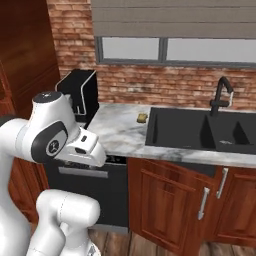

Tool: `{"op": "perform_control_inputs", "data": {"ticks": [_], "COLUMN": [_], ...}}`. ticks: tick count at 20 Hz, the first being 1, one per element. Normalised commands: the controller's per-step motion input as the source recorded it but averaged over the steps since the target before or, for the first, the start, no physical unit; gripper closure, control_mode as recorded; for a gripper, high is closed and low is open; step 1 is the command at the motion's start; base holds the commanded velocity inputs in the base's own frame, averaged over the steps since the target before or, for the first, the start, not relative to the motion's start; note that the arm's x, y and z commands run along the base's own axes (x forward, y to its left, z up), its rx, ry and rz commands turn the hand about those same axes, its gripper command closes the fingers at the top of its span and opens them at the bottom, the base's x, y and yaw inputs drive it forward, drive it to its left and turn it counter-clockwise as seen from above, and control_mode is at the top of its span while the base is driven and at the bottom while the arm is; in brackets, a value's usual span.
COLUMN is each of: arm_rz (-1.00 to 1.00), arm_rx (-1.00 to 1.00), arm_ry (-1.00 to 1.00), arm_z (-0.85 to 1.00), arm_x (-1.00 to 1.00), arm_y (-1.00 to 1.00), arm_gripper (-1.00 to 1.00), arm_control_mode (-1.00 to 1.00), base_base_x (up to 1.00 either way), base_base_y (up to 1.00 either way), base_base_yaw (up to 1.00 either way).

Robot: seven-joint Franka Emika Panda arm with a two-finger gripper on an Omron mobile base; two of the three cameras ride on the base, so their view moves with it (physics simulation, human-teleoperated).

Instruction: Locate and retrieve the soap dispenser and sponge from the cabinet. Place them next to the sink.

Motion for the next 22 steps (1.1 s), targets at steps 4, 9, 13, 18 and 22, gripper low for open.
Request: {"op": "perform_control_inputs", "data": {"ticks": [4, 9, 13, 18, 22], "arm_rz": [0.00, 0.00, 0.00, 0.00, 0.00], "arm_rx": [0.00, 0.00, 0.00, 0.00, 0.00], "arm_ry": [0.00, 0.00, 0.00, 0.00, 0.00], "arm_z": [0.00, 0.00, 0.00, 0.00, 0.00], "arm_x": [0.00, 0.00, 0.00, 0.00, 0.00], "arm_y": [0.00, 0.00, 0.00, 0.00, 0.00], "arm_gripper": [-1.00, -1.00, -1.00, -1.00, -1.00], "arm_control_mode": [1.00, 1.00, 1.00, 1.00, 1.00], "base_base_x": [-0.46, -0.48, -0.58, -0.39, -0.17], "base_base_y": [-0.20, 0.02, 0.37, 0.70, 0.63], "base_base_yaw": [-0.22, -0.09, 0.06, 0.15, 0.14]}}
